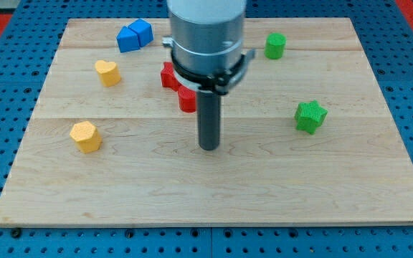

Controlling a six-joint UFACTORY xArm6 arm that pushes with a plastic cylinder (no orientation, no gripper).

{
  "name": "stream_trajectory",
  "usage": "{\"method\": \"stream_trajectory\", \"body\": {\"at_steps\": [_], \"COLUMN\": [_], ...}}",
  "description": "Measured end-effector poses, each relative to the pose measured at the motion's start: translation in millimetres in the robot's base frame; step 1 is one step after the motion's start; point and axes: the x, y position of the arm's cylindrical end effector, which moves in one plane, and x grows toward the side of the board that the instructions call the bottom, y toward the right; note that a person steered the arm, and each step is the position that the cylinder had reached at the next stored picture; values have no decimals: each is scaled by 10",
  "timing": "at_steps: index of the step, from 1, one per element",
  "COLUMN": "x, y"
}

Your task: Keep the red blocks diagonally top right to the yellow heart

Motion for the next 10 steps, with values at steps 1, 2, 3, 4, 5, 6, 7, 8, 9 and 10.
{"method": "stream_trajectory", "body": {"at_steps": [1,2,3,4,5,6,7,8,9,10], "x": [118,92,-279,-801,-872,-1000,-1445,-1714,-1802,-2034], "y": [140,104,75,-256,-464,-471,-608,-663,-777,-852]}}
